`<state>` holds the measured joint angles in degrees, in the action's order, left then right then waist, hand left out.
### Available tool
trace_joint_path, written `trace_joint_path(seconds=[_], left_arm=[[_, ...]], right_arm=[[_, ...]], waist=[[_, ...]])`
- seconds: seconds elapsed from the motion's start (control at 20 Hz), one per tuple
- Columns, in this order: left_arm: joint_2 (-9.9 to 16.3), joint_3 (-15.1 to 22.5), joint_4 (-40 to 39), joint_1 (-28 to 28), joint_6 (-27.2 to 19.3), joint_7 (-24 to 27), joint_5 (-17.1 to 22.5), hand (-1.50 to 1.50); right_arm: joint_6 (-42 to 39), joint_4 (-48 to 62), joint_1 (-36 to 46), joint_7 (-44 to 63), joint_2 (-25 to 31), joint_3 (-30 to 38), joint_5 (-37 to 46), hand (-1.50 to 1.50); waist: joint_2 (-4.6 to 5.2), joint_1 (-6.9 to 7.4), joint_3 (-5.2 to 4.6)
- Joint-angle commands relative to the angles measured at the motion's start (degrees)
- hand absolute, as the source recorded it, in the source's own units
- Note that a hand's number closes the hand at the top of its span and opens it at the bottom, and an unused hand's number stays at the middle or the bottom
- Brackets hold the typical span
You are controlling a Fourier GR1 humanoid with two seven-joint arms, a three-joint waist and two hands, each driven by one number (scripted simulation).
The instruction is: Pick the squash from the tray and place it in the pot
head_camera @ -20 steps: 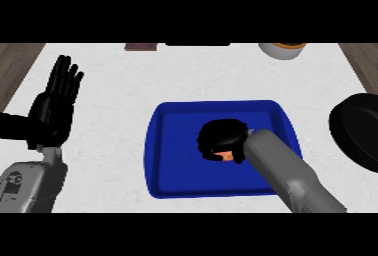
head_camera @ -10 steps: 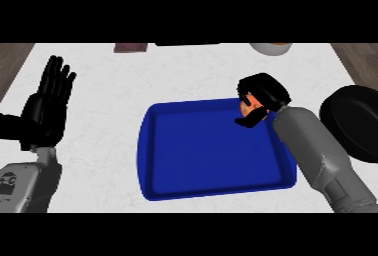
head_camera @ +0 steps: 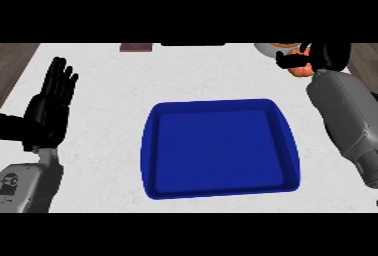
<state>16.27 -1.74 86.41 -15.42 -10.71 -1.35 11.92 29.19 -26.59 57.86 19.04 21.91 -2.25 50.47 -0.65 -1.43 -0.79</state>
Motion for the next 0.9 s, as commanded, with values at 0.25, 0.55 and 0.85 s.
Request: trace_joint_path(seconds=[0.25,0.55,0.85], left_arm=[[0.23,0.21,1.11,-0.2,1.2,-0.33,0.63,0.0],[-0.42,0.11,1.08,-1.08,-0.99,-2.01,-0.69,0.0],[-1.5,-0.86,0.94,2.34,-1.37,0.54,-0.74,0.0]], right_arm=[[9.25,6.54,10.85,43.63,4.34,-5.34,19.42,1.5],[-0.06,4.48,9.68,55.15,3.37,-6.97,23.62,1.5],[-1.88,-4.17,1.77,52.89,8.24,-4.58,22.11,1.5]], waist=[[-0.15,1.97,0.3],[-0.29,-0.34,0.69],[-0.56,-1.45,0.72]])
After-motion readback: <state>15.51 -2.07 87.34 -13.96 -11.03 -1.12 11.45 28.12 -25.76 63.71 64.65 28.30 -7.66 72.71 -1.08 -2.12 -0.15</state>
